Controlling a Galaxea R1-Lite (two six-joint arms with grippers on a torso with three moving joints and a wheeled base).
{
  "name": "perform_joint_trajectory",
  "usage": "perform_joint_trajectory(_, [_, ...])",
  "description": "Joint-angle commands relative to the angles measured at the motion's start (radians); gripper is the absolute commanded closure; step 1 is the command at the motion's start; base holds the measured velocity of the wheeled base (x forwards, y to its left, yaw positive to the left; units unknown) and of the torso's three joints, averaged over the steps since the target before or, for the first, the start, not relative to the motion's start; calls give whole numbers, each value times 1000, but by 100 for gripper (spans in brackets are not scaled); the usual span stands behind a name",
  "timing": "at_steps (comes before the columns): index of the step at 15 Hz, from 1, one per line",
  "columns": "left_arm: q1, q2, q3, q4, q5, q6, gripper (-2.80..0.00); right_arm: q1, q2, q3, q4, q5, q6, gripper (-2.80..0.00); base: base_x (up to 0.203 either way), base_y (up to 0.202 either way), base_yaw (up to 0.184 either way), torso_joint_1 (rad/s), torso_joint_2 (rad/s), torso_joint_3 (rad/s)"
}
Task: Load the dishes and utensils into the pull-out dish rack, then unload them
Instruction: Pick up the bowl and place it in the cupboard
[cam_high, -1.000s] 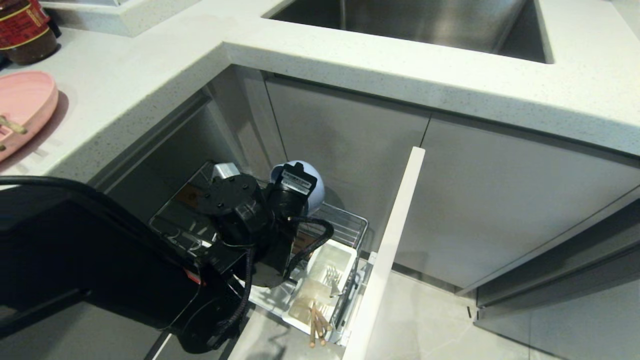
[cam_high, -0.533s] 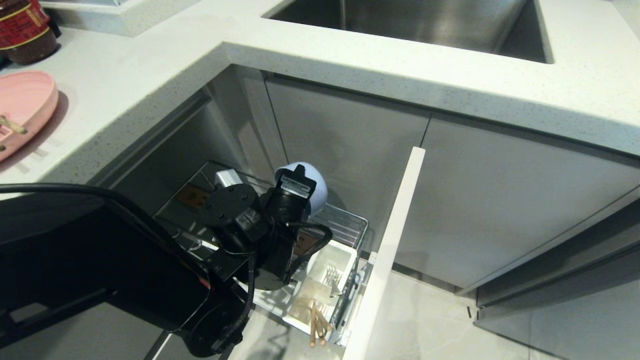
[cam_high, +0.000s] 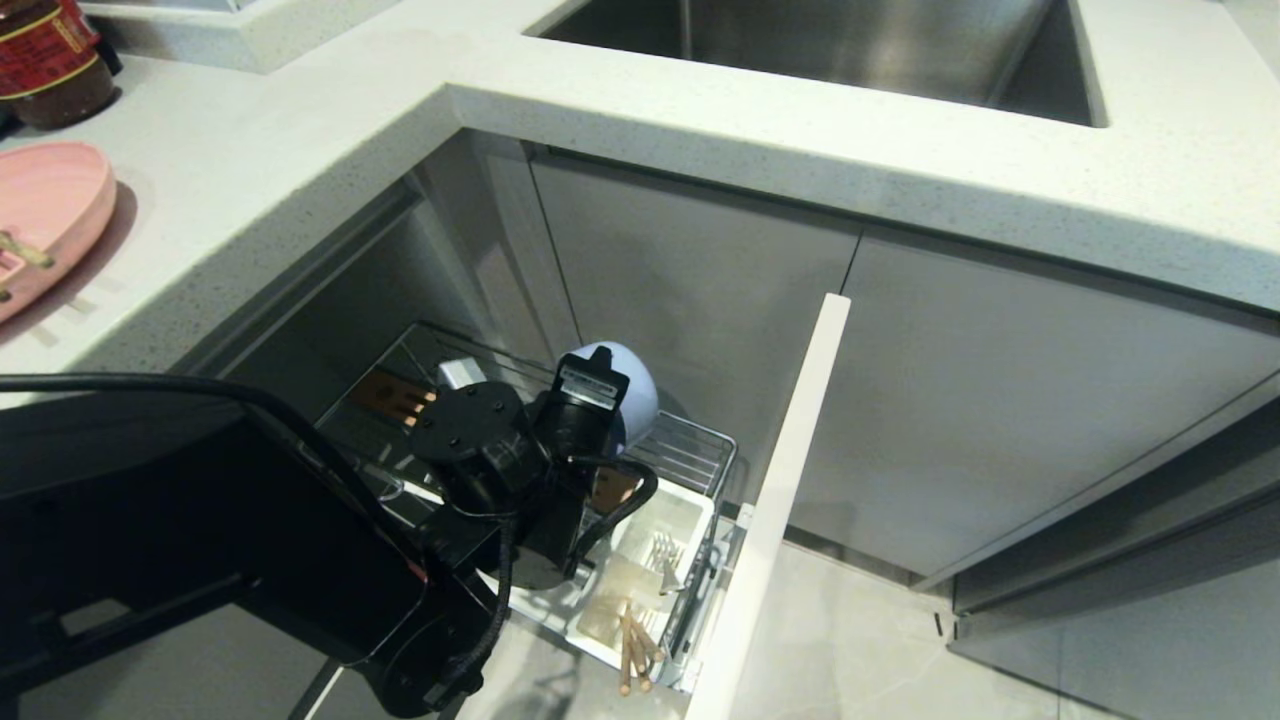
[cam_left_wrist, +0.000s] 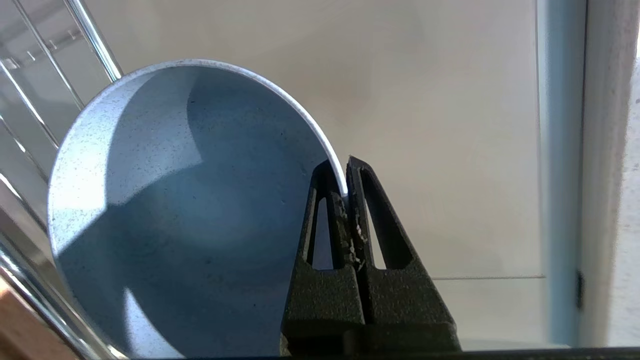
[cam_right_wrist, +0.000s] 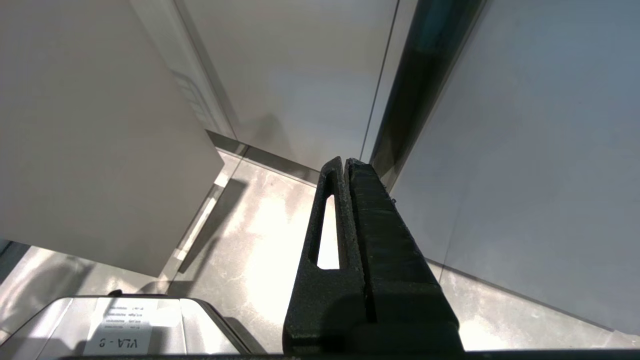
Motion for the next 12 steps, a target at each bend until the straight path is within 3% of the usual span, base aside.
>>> perform_joint_trajectory(1, [8,3,3,-9,-8,-20,0,0,0,0,0,0,0,0,0,0,0,0,0,0])
perform_joint_trajectory(12, [15,31,1,-9,-24,-60,0,0,0,0,0,0,0,0,0,0,0,0,0,0])
